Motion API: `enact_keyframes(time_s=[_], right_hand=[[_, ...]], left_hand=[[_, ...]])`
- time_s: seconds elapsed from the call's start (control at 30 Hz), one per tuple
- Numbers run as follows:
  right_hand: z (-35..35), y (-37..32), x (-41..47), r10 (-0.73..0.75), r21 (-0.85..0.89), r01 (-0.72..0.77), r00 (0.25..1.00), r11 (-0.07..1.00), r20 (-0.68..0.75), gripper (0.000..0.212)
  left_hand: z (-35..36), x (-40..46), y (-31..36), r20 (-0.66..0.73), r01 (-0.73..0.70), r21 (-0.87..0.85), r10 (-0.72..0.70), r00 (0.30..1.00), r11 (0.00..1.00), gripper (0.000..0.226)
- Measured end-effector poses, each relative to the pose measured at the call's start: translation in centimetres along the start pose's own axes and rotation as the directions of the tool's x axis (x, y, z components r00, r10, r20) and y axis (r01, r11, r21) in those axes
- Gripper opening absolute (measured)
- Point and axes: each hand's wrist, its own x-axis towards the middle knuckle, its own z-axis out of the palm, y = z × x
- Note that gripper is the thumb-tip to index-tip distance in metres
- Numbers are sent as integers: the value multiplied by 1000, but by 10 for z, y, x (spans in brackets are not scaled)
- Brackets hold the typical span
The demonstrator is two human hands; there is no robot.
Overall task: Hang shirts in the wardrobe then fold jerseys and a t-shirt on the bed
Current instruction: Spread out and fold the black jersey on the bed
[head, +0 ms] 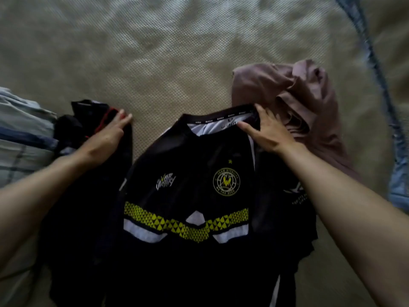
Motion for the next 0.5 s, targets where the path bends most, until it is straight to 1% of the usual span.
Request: enact_keyframes(time_s=[0.03,0.13,0.2,0.23,0.27,0.3,0.33,0.37,0.4,0.43,0.47,0.5], right_hand=[[-4,1,6,-16,-19,16,1000,1000,-16,99],[-11,-2,16,-73,-94,70,997,993,-31,99],[-10,-9,14,-49,-154,38,997,987,-66,99],[-7,-13,9,-37,-195,13,992,981,-120,99],[-3,-17,2,-49,-228,3,980,974,-194,99],[2,-21,-9,-93,-253,24,960,967,-264,97],[8,-24,-22,-164,-275,77,936,958,-310,95],[14,-26,-37,-245,-292,149,913,945,-326,91],[21,-29,-53,-319,-297,225,891,928,-322,86],[29,-31,-68,-378,-292,293,875,910,-301,81],[38,-34,-81,-422,-282,348,867,894,-265,77],[47,-38,-93,-452,-269,391,864,880,-223,74]], left_hand=[[-5,14,1,-16,29,11,-29,999,1000,55],[-21,49,14,0,104,100,-104,995,990,67],[-29,62,31,-11,124,121,-123,992,985,76],[-30,65,41,-20,120,119,-118,993,986,78],[-28,64,52,-38,98,127,-93,995,987,79],[-24,56,64,-76,60,158,-48,996,986,80],[-17,44,75,-134,12,224,18,991,974,80],[-11,26,83,-203,-30,323,100,974,946,78],[-5,6,86,-269,-37,426,166,949,904,75],[0,-16,85,-321,3,500,182,929,866,73],[2,-37,81,-358,96,530,120,926,842,72],[4,-57,73,-370,233,521,-28,929,821,75]])
